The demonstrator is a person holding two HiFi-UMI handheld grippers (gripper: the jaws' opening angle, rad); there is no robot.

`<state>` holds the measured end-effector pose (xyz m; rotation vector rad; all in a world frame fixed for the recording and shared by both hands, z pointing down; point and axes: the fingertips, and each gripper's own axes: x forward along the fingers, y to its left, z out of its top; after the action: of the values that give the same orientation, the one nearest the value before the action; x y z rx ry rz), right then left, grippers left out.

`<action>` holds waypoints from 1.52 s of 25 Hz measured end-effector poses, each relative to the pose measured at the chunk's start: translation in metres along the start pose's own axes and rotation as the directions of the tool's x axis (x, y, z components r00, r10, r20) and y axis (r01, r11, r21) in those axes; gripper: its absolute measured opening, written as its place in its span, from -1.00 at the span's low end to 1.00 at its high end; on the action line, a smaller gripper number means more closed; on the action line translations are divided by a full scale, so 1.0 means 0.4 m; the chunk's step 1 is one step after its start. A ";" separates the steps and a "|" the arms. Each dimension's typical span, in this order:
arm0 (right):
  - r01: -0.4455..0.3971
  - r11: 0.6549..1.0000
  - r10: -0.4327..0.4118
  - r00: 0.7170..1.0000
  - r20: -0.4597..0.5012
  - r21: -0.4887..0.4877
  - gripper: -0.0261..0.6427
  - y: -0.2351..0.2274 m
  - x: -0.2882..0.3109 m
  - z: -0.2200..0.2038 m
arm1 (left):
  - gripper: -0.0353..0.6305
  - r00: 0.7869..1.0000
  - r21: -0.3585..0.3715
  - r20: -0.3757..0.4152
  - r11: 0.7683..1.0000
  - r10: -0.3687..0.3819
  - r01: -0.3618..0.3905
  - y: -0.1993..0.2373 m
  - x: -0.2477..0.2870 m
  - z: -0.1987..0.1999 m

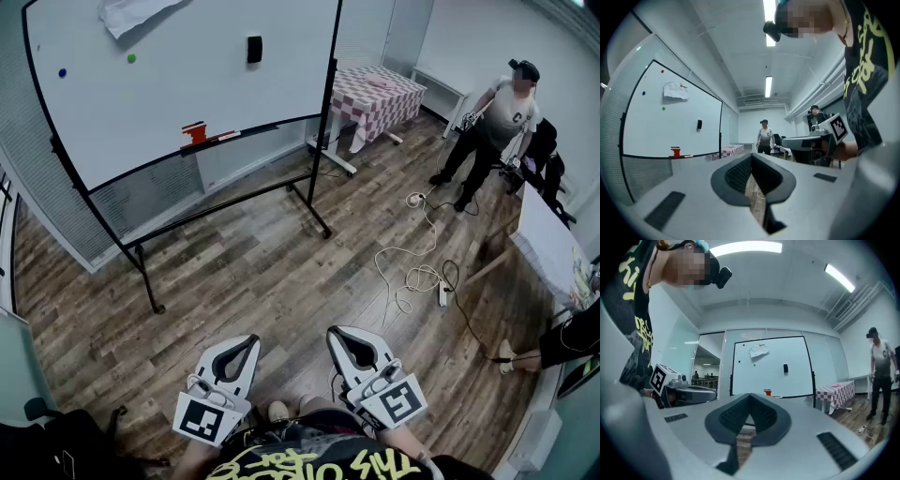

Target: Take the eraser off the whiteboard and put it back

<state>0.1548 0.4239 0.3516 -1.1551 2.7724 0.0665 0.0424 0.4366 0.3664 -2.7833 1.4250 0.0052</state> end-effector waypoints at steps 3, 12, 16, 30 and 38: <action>0.004 1.000 -0.004 1.000 -0.017 0.013 -0.89 0.006 -0.012 -0.007 | -0.87 1.000 0.000 0.004 1.000 -0.011 0.011 -0.003 -0.007 0.004; 0.001 1.000 -0.001 1.000 -0.001 0.000 -0.90 0.023 -0.013 0.004 | -0.87 1.000 -0.007 -0.002 1.000 -0.026 0.026 -0.012 -0.017 -0.001; 0.025 1.000 -0.025 1.000 0.007 0.013 -0.89 0.024 -0.018 0.013 | -0.87 0.999 -0.018 -0.009 0.999 -0.048 0.048 -0.020 -0.020 -0.008; 0.105 0.992 -0.105 0.994 -0.013 0.073 -0.89 -0.012 -0.086 -0.014 | -0.87 0.997 -0.038 -0.026 0.997 -0.071 0.070 -0.039 0.009 -0.026; 0.067 0.996 -0.068 0.998 0.015 0.062 -0.89 -0.067 -0.008 0.001 | -0.87 0.998 -0.023 -0.027 0.999 -0.050 0.049 0.002 0.070 -0.019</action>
<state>0.1763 0.4073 0.3518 -1.2257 2.6981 -0.0151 0.0582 0.4132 0.3737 -2.8463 1.3699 -0.0181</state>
